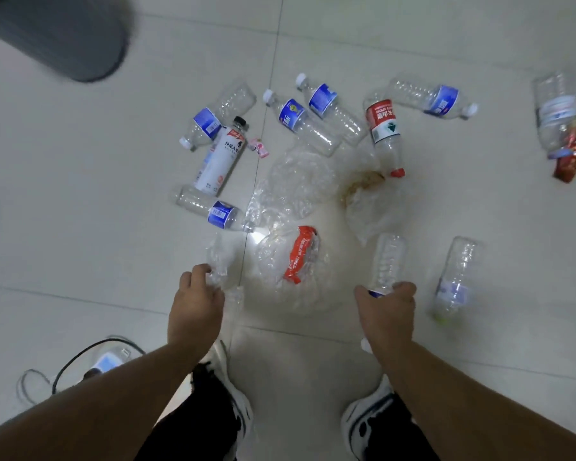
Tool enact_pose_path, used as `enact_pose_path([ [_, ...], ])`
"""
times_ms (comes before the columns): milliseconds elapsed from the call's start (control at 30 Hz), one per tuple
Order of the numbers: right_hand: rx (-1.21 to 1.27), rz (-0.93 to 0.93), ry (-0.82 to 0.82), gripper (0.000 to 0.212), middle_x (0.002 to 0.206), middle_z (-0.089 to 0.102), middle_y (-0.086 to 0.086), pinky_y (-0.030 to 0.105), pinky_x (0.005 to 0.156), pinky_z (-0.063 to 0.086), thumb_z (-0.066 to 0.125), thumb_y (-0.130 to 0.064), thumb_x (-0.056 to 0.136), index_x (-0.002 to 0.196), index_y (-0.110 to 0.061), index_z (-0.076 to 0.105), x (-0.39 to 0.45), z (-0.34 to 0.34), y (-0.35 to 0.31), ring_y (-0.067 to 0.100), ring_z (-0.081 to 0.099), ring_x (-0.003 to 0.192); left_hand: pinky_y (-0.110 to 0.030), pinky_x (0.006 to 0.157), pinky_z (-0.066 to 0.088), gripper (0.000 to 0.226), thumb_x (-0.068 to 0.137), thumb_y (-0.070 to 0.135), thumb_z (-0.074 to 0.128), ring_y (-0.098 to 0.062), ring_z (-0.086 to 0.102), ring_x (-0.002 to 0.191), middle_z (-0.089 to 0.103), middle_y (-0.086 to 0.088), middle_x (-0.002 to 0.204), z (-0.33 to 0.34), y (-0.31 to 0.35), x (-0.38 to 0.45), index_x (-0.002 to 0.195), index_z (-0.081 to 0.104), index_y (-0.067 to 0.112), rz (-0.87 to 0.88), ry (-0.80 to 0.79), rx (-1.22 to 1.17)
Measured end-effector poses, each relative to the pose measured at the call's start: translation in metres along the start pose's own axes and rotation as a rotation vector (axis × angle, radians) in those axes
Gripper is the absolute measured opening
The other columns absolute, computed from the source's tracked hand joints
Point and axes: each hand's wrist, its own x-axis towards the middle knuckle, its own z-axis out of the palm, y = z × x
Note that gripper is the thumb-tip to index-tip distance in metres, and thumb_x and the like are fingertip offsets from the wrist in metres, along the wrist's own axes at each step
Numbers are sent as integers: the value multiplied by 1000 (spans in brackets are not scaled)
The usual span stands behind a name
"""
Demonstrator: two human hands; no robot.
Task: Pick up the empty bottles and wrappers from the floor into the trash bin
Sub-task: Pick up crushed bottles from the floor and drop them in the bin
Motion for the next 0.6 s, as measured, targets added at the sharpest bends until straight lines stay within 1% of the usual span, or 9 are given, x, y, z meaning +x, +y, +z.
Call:
enact_pose_path([
  [67,20,11,-22,67,119,59,13,52,91,60,83,-41,76,123,-20,41,-22,-33,-10,38,66,99,-41,71,49,40,96,19,62,-21,62,84,59,3,109,-30,24,-17,132,49,31,-37,-29,-25],
  [133,39,21,-50,64,115,62,12,49,89,60,82,-41,74,119,-20,42,-38,-67,-19,36,68,95,-40,69,52,50,94,19,65,-17,67,81,65,4,99,-55,47,-33,137,46,35,-110,-59,-83],
  [200,44,16,-72,63,112,64,12,41,80,58,82,-41,73,118,-19,43,-50,-101,-25,33,68,91,-36,63,49,61,92,17,68,-14,68,76,67,6,88,-75,69,-49,144,43,36,-146,-82,-94],
  [300,30,3,-130,62,107,69,9,31,62,47,81,-41,71,115,-18,45,-58,-149,-28,28,70,83,-33,63,47,73,91,15,71,-12,66,76,66,6,86,-98,101,-72,154,39,31,-157,-89,-66],
  [367,18,-9,-187,61,100,71,5,28,57,45,79,-41,67,114,-20,46,-62,-174,-29,24,72,77,-34,67,48,64,92,15,68,-15,66,80,66,4,90,-110,118,-82,152,49,26,-174,-53,-43],
  [433,13,-24,-219,60,93,69,-1,27,55,44,79,-41,65,112,-21,47,-65,-191,-35,19,71,70,-35,75,48,46,93,16,64,-22,64,84,65,-2,99,-119,132,-85,138,66,20,-169,-13,-4],
  [467,7,-34,-226,60,91,67,-4,27,55,43,79,-41,65,112,-21,48,-65,-198,-37,15,69,70,-34,77,46,38,94,15,63,-23,61,84,62,-4,102,-121,138,-84,131,71,18,-154,0,21],
  [533,6,-58,-223,60,91,64,-8,25,56,41,81,-39,66,112,-21,48,-63,-207,-42,10,65,72,-33,81,44,30,96,16,65,-25,57,85,55,-4,104,-121,148,-80,124,75,15,-109,23,52],
  [600,-5,-74,-213,62,93,63,-10,24,58,41,82,-39,65,114,-20,49,-59,-209,-45,6,63,75,-34,87,46,28,96,18,68,-30,60,93,53,-6,108,-115,156,-73,123,74,11,-77,19,71],
])
